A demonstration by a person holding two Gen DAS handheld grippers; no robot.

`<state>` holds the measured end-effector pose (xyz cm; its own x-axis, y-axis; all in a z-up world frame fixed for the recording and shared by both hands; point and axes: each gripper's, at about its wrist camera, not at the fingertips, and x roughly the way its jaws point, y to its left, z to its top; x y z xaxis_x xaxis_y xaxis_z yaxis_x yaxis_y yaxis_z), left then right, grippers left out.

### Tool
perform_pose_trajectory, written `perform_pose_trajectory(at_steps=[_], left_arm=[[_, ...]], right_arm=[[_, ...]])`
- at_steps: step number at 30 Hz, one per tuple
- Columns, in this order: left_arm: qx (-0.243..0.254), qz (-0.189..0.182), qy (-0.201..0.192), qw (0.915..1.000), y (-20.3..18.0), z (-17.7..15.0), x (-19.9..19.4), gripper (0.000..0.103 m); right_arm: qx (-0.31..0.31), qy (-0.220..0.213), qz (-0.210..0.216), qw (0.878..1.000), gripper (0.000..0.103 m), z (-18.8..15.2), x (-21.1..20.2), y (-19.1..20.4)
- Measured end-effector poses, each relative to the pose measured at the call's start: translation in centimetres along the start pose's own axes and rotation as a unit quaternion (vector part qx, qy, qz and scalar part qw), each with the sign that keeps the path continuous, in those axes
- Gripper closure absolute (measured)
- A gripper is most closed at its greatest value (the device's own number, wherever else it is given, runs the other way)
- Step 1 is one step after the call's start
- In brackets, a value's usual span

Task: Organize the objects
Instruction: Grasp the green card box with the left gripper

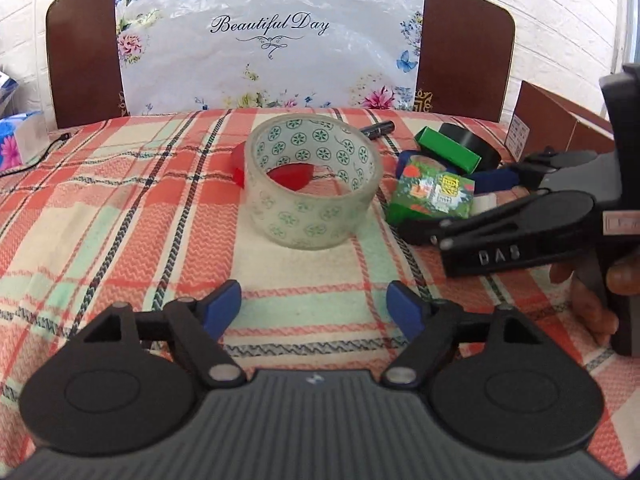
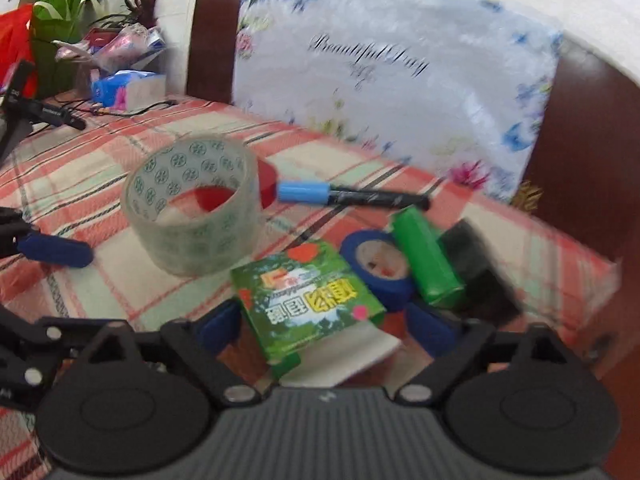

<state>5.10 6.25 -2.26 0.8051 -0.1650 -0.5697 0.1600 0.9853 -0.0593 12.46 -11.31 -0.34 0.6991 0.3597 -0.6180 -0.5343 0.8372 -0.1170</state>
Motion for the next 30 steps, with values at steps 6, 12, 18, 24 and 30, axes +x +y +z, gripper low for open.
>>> perform_pose_trajectory(at_steps=[6, 12, 18, 24, 30], left_arm=[[-0.001, -0.009, 0.002, 1.0000, 0.5, -0.8, -0.8, 0.017], [-0.021, -0.080, 0.041, 0.9958, -1.8, 0.4, -1.3, 0.015], [0.009, -0.168, 0.115, 0.9791, -9.0, 1.6, -0.8, 0.028], [0.010, -0.177, 0.145, 0.9734, -11.1, 1.1, -0.9, 0.028], [0.018, -0.189, 0.160, 0.9686, -12.7, 1.6, -0.6, 0.064]], right_arm=[[0.006, 0.000, -0.006, 1.000, 0.041, -2.7, -4.0, 1.3], [0.112, 0.021, -0.039, 0.993, 0.019, -9.1, -12.4, -0.1], [0.091, -0.002, -0.065, 0.994, 0.009, -10.8, -15.4, 0.9], [0.099, 0.006, -0.054, 0.994, 0.012, -11.0, -14.8, 0.5], [0.106, 0.000, -0.048, 0.993, 0.042, -11.2, -14.9, 0.3]])
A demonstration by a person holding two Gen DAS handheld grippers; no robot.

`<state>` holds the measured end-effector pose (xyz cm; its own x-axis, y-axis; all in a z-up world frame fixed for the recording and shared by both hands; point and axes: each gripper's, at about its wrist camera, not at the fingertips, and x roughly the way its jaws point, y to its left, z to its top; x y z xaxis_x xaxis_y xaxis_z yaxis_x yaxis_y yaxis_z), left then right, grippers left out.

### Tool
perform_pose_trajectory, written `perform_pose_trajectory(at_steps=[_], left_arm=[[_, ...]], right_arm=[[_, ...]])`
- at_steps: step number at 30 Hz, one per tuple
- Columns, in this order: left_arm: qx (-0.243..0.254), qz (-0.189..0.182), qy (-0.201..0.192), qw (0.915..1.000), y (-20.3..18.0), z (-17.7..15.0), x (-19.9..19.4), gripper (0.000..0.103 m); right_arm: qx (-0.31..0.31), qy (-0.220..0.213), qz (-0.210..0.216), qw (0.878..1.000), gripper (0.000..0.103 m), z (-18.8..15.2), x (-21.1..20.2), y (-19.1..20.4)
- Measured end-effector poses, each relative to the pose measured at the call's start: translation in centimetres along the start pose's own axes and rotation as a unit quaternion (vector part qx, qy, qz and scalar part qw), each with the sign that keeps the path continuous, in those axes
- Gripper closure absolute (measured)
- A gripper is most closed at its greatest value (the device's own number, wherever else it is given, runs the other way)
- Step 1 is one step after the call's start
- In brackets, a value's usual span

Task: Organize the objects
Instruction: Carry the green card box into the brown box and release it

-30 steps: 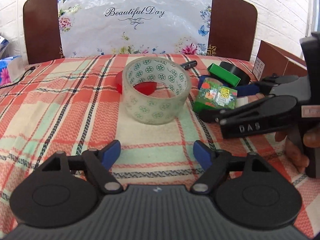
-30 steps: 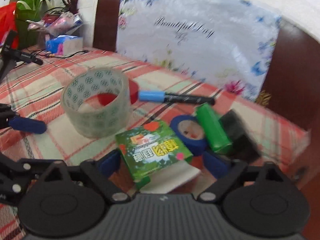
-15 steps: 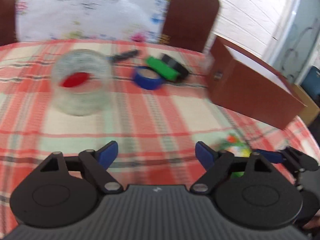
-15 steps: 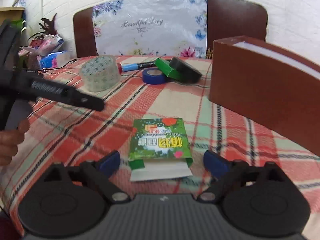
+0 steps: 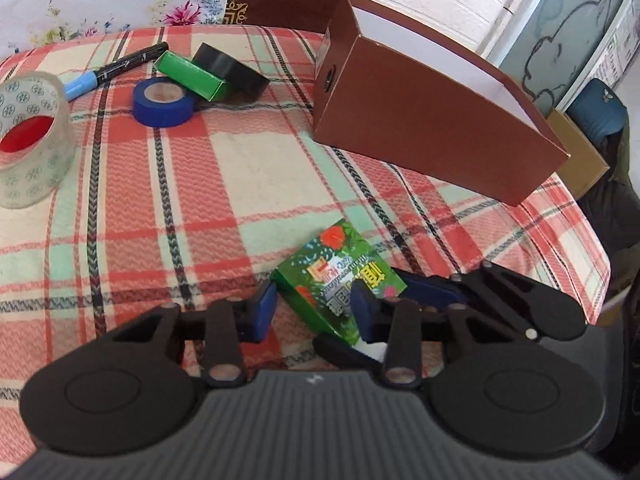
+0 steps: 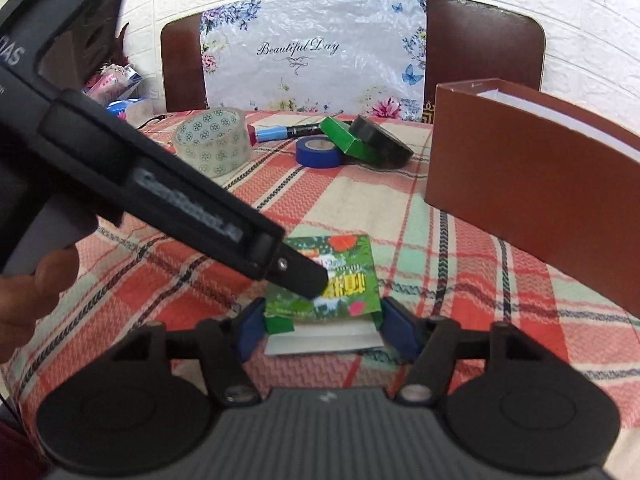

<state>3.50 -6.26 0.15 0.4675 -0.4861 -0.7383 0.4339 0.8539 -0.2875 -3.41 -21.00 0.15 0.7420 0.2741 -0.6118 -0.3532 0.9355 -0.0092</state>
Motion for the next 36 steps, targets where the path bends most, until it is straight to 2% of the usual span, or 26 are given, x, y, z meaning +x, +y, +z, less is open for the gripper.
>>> perform_pose_trajectory(at_steps=[2, 5, 7, 10, 14, 17, 19, 20, 22, 24, 26, 28, 29, 30, 33, 36], left_arm=[[0.018, -0.007, -0.009, 0.9998, -0.9, 1.4, -0.6, 0.068], [0.064, -0.020, -0.060, 0.9959, -3.4, 4.9, -2.5, 0.069], [0.090, -0.028, -0.093, 0.9911, -5.4, 7.6, -3.1, 0.069], [0.117, -0.044, -0.115, 0.9854, -8.3, 11.2, -1.9, 0.069], [0.145, -0.038, -0.116, 0.9818, -11.2, 13.9, 2.3, 0.069], [0.164, -0.007, -0.108, 0.9805, -12.7, 14.4, 5.4, 0.068], [0.163, 0.021, -0.096, 0.9818, -12.7, 14.3, 6.9, 0.064], [0.158, 0.017, -0.096, 0.9826, -12.3, 14.1, 6.8, 0.062], [0.156, -0.001, -0.109, 0.9817, -11.7, 13.4, 5.4, 0.056], [0.168, -0.007, -0.125, 0.9778, -11.2, 12.0, 3.6, 0.051], [0.185, -0.013, -0.144, 0.9721, -10.5, 10.0, 1.6, 0.051], [0.200, 0.000, -0.156, 0.9674, -9.6, 7.8, 0.3, 0.051], [0.202, 0.006, -0.150, 0.9678, -8.8, 6.6, 0.0, 0.051], [0.197, 0.014, -0.142, 0.9700, -7.8, 5.6, -0.1, 0.052], [0.152, 0.041, -0.106, 0.9818, -3.8, 3.3, 0.1, 0.051], [0.100, 0.104, -0.065, 0.9873, 1.4, 0.8, 0.8, 0.054]], right_arm=[[0.009, -0.009, -0.012, 1.000, 0.043, 0.3, -0.3, -0.4], [0.015, -0.070, -0.045, 0.996, 0.042, 2.1, -2.0, -1.9], [0.014, -0.117, -0.079, 0.990, 0.042, 3.9, -3.1, -3.3], [0.006, -0.162, -0.137, 0.977, 0.042, 6.4, -3.5, -6.0], [0.027, -0.161, -0.188, 0.969, 0.041, 8.5, -1.8, -11.0], [0.041, -0.132, -0.213, 0.967, 0.038, 9.1, 0.5, -13.7], [0.057, -0.120, -0.210, 0.969, 0.032, 9.0, 1.6, -14.8], [0.073, -0.122, -0.212, 0.967, 0.029, 8.9, 1.5, -15.1], [0.076, -0.130, -0.208, 0.966, 0.030, 8.3, 0.7, -14.7], [0.071, -0.153, -0.209, 0.963, 0.029, 7.1, -0.6, -13.4], [0.072, -0.183, -0.203, 0.959, 0.027, 5.7, -2.2, -11.8], [0.063, -0.199, -0.185, 0.960, 0.027, 4.2, -3.2, -9.8], [0.055, -0.194, -0.176, 0.964, 0.027, 3.6, -3.2, -8.8], [0.049, -0.182, -0.164, 0.968, 0.027, 3.1, -2.9, -8.0], [0.039, -0.107, -0.112, 0.987, 0.027, 2.2, -0.5, -5.8], [0.004, -0.012, -0.052, 0.999, 0.029, 2.0, 2.9, -2.5]])
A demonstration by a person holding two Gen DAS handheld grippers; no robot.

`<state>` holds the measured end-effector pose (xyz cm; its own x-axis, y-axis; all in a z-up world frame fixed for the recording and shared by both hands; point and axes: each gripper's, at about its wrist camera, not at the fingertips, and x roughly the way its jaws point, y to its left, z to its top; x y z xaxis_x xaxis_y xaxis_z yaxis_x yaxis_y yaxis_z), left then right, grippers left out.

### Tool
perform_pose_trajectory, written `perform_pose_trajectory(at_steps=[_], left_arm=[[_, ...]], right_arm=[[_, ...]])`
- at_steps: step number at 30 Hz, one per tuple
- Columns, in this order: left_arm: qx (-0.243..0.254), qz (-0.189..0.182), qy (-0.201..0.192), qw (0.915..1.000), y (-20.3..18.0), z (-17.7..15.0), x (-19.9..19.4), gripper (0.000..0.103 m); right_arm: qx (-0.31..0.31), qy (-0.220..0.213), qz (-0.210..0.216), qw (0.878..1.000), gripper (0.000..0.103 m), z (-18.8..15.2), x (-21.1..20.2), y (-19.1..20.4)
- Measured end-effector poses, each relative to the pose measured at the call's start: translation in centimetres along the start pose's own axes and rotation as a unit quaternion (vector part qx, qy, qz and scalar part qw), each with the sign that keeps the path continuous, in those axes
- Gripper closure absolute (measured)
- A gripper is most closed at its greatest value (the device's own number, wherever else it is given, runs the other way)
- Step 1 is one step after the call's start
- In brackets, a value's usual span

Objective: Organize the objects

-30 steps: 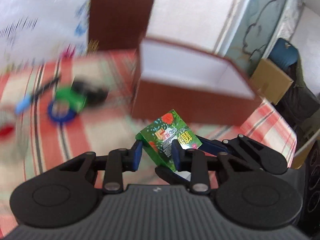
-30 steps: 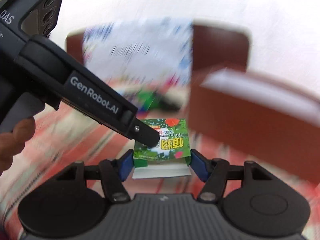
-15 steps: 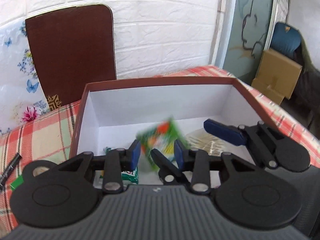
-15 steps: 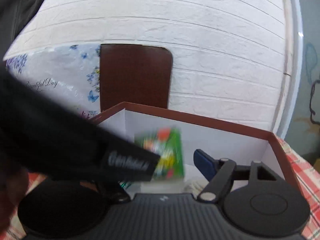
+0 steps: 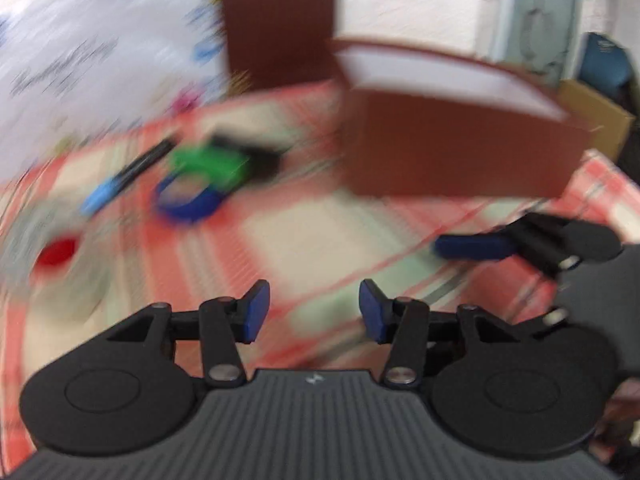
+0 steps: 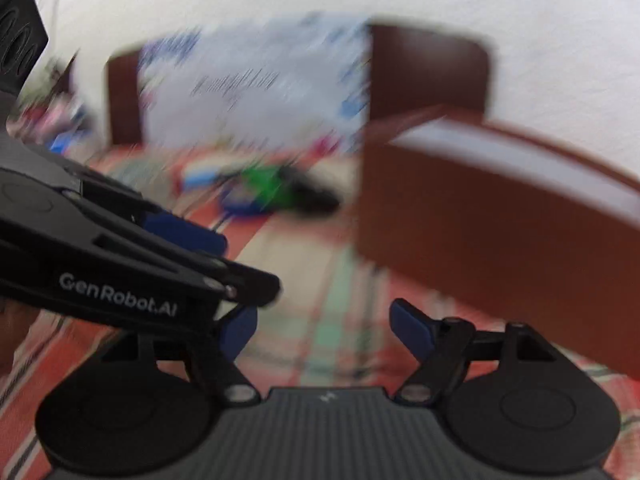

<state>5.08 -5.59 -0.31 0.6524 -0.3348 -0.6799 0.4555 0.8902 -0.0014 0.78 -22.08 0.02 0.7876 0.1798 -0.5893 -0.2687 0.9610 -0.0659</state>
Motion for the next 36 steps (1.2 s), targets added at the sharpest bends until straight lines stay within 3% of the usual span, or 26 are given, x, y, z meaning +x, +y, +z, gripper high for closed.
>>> perform_pose_trajectory(at_steps=[2, 4, 6, 10, 12, 13, 17, 23, 27, 33, 34, 36], left_arm=[[-0.016, 0.017, -0.029, 0.9993, 2.9, -2.1, -1.4, 0.052], [-0.021, 0.066, -0.037, 0.9969, 5.3, -3.4, -2.7, 0.050], [-0.057, 0.107, -0.044, 0.9917, 8.7, -4.6, -3.8, 0.047], [-0.175, 0.182, -0.074, 0.9648, 16.1, -7.0, -5.6, 0.048], [-0.239, 0.159, -0.105, 0.9521, 18.3, -7.9, -6.5, 0.048], [-0.246, 0.157, -0.109, 0.9502, 18.5, -7.9, -6.5, 0.048], [-0.207, 0.185, -0.100, 0.9555, 17.1, -7.1, -5.8, 0.045], [-0.233, 0.161, -0.113, 0.9524, 18.1, -7.9, -6.2, 0.043], [-0.231, 0.162, -0.113, 0.9526, 17.8, -8.2, -6.2, 0.043], [-0.209, 0.168, -0.092, 0.9591, 17.0, -7.3, -6.0, 0.042], [-0.205, 0.158, -0.086, 0.9619, 16.6, -7.0, -6.0, 0.044], [-0.220, 0.098, -0.086, 0.9668, 15.5, -6.0, -6.1, 0.044]], right_arm=[[-0.035, 0.015, 0.010, 0.999, 0.028, 0.3, 1.1, 1.8], [-0.045, 0.025, 0.039, 0.998, 0.027, 1.2, 1.7, 3.0], [-0.046, 0.029, 0.056, 0.997, 0.027, 2.4, 2.7, 4.0], [-0.054, -0.005, 0.112, 0.992, 0.025, 5.8, 4.6, 6.7], [-0.053, -0.026, 0.125, 0.990, 0.019, 7.4, 5.3, 8.8], [-0.051, -0.035, 0.131, 0.989, 0.019, 8.4, 6.0, 9.8], [-0.058, -0.032, 0.126, 0.990, 0.020, 11.3, 10.1, 13.3], [0.046, 0.045, 0.128, 0.990, 0.088, 12.3, 13.5, 11.1], [0.080, 0.065, 0.128, 0.986, 0.090, 12.2, 11.2, 8.0], [-0.006, 0.087, 0.096, 0.991, 0.090, 10.3, 3.5, 3.9], [-0.025, 0.095, 0.083, 0.992, 0.090, 9.8, 2.8, 3.4], [-0.055, 0.117, 0.064, 0.990, 0.087, 8.6, 2.0, 2.4]])
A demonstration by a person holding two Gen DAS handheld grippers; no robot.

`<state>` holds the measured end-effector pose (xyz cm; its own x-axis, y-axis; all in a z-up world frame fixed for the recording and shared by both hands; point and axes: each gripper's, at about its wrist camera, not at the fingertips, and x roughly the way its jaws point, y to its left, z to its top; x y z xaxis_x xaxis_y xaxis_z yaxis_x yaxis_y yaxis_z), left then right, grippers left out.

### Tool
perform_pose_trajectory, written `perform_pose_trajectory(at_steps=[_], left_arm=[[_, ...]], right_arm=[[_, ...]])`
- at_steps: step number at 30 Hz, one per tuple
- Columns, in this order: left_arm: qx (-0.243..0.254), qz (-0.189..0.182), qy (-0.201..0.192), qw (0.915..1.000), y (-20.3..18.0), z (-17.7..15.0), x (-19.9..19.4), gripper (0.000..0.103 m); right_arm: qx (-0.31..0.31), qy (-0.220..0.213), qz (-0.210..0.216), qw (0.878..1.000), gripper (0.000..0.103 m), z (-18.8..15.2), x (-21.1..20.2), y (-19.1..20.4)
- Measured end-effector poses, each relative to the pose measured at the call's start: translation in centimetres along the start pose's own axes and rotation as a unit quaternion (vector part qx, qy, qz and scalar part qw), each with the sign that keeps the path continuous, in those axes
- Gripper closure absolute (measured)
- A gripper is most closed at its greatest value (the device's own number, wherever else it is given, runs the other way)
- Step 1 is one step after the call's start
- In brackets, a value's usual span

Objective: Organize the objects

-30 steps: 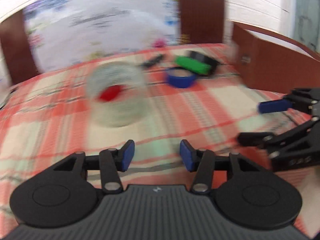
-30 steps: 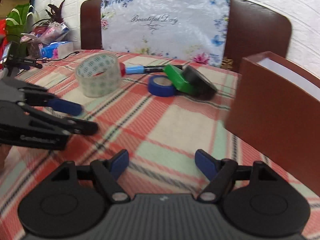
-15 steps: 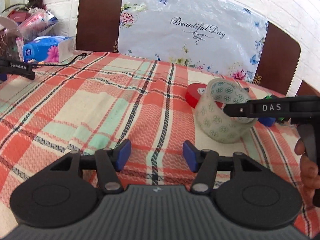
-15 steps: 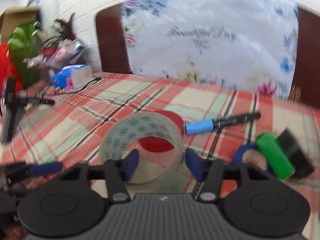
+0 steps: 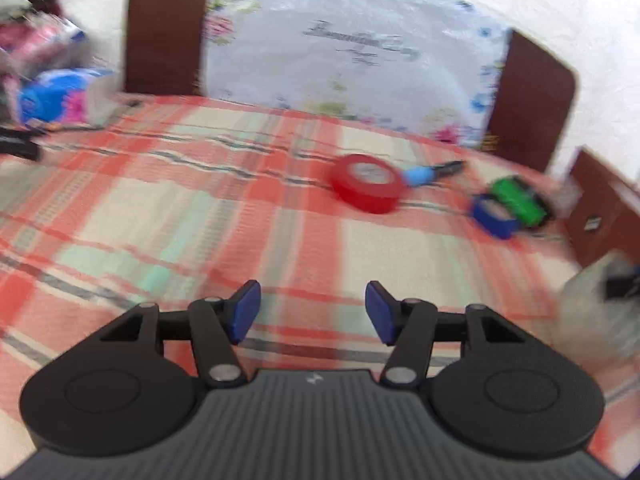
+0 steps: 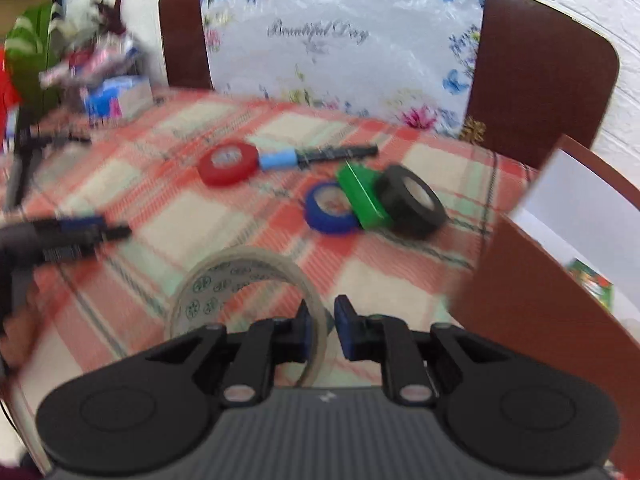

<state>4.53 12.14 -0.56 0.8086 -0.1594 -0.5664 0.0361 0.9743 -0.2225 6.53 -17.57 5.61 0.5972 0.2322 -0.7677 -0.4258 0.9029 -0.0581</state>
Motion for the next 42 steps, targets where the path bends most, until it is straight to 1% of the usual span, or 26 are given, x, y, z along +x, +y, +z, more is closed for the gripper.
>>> perform_pose_trajectory(at_steps=[1, 2, 3, 4, 6, 7, 8, 9, 10, 11, 13, 14, 15, 17, 18, 19, 21, 22, 25, 27, 31, 33, 37, 38, 40, 42], left_arm=[[-0.002, -0.030, 0.004, 0.9995, -1.1, 0.3, -0.3, 0.044], [0.008, -0.055, 0.006, 0.9985, -2.6, 0.6, -0.6, 0.044], [0.022, -0.074, 0.009, 0.9969, -4.2, 0.9, -0.9, 0.044], [0.036, -0.093, 0.014, 0.9949, -5.7, 1.2, -1.1, 0.044], [0.058, -0.128, 0.035, 0.9895, -8.4, 1.6, -1.3, 0.044], [0.068, -0.140, 0.049, 0.9866, -9.4, 1.6, -1.0, 0.044], [0.073, -0.149, 0.063, 0.9841, -10.3, 1.5, -0.7, 0.044], [0.076, -0.156, 0.076, 0.9820, -11.1, 1.6, -0.2, 0.044], [0.077, -0.159, 0.087, 0.9804, -11.8, 1.5, 0.2, 0.044], [0.082, -0.159, 0.097, 0.9792, -12.6, 1.5, 0.8, 0.044], [0.095, -0.152, 0.111, 0.9776, -13.8, 0.9, 1.6, 0.052], [0.103, -0.148, 0.118, 0.9765, -14.4, 0.5, 1.9, 0.055], [0.109, -0.143, 0.126, 0.9756, -14.8, 0.1, 2.3, 0.061], [0.114, -0.129, 0.142, 0.9748, -15.3, -0.6, 2.8, 0.065], [0.111, -0.129, 0.148, 0.9743, -15.4, -0.8, 3.1, 0.074], [0.108, -0.129, 0.150, 0.9743, -15.4, -0.8, 3.1, 0.075], [0.118, -0.120, 0.144, 0.9752, -16.1, -0.1, 2.5, 0.077], [0.127, -0.125, 0.135, 0.9747, -16.6, 0.4, 1.9, 0.077], [0.149, -0.153, 0.096, 0.9723, -19.3, 3.0, 0.6, 0.079], [0.155, -0.176, 0.078, 0.9691, -21.9, 4.9, 0.6, 0.079], [0.179, -0.213, 0.058, 0.9589, -29.3, 7.6, 2.4, 0.079], [0.187, -0.226, 0.063, 0.9539, -33.1, 8.1, 4.3, 0.079], [0.185, -0.252, 0.089, 0.9458, -38.7, 8.3, 8.6, 0.078], [0.188, -0.247, 0.089, 0.9465, -39.7, 7.9, 9.3, 0.077], [0.196, -0.210, 0.088, 0.9537, -40.9, 6.9, 10.6, 0.066], [0.209, -0.202, 0.092, 0.9524, -41.1, 6.1, 10.5, 0.066]], right_arm=[[0.001, 0.007, -0.008, 1.000, 0.084, -0.6, -0.1, -0.4], [0.011, 0.008, -0.014, 1.000, 0.078, -1.1, -0.1, -0.9], [0.026, 0.000, -0.011, 1.000, 0.053, -1.7, -0.4, -1.6], [0.043, -0.018, -0.003, 0.999, 0.042, -2.2, -1.1, -2.0], [0.058, -0.069, 0.017, 0.996, 0.028, -3.6, -2.8, -2.5], [0.054, -0.095, 0.023, 0.994, 0.022, -4.4, -3.7, -2.5], [0.045, -0.122, 0.026, 0.991, 0.008, -5.5, -4.5, -2.2], [0.033, -0.142, 0.025, 0.989, 0.001, -6.4, -5.0, -1.7], [0.017, -0.149, 0.023, 0.988, 0.000, -7.2, -5.1, -1.1], [-0.004, -0.142, 0.022, 0.990, 0.000, -7.7, -4.7, -0.4], [-0.027, -0.118, 0.010, 0.993, 0.003, -8.1, -3.4, 0.8], [-0.027, -0.110, 0.009, 0.994, 0.007, -8.2, -2.6, 1.0], [-0.020, -0.104, 0.010, 0.994, 0.008, -8.0, -1.8, 0.9], [0.004, -0.097, 0.014, 0.995, 0.008, -7.5, -0.6, 0.3], [0.014, -0.093, 0.031, 0.995, 0.011, -7.2, 0.0, -0.1], [0.021, -0.090, 0.045, 0.995, 0.012, -7.0, 0.4, -0.1], [0.017, -0.098, 0.038, 0.994, 0.013, -7.0, 0.3, 0.1], [0.011, -0.110, 0.031, 0.993, 0.013, -7.1, -0.2, 0.1], [-0.008, -0.164, -0.012, 0.986, 0.013, -6.9, -2.8, -0.8], [-0.013, -0.199, -0.054, 0.978, 0.013, -6.3, -4.6, -2.3], [-0.010, -0.233, -0.144, 0.962, 0.013, -5.2, -6.6, -6.8], [0.007, -0.228, -0.179, 0.957, 0.013, -4.8, -6.9, -10.1], [0.073, -0.199, -0.201, 0.956, 0.013, -4.8, -6.6, -17.0], [0.084, -0.192, -0.209, 0.955, 0.012, -4.9, -6.3, -18.4], [0.099, -0.178, -0.233, 0.951, 0.009, -5.2, -5.2, -20.3], [0.116, -0.175, -0.245, 0.946, 0.010, -6.0, -4.8, -21.0]])
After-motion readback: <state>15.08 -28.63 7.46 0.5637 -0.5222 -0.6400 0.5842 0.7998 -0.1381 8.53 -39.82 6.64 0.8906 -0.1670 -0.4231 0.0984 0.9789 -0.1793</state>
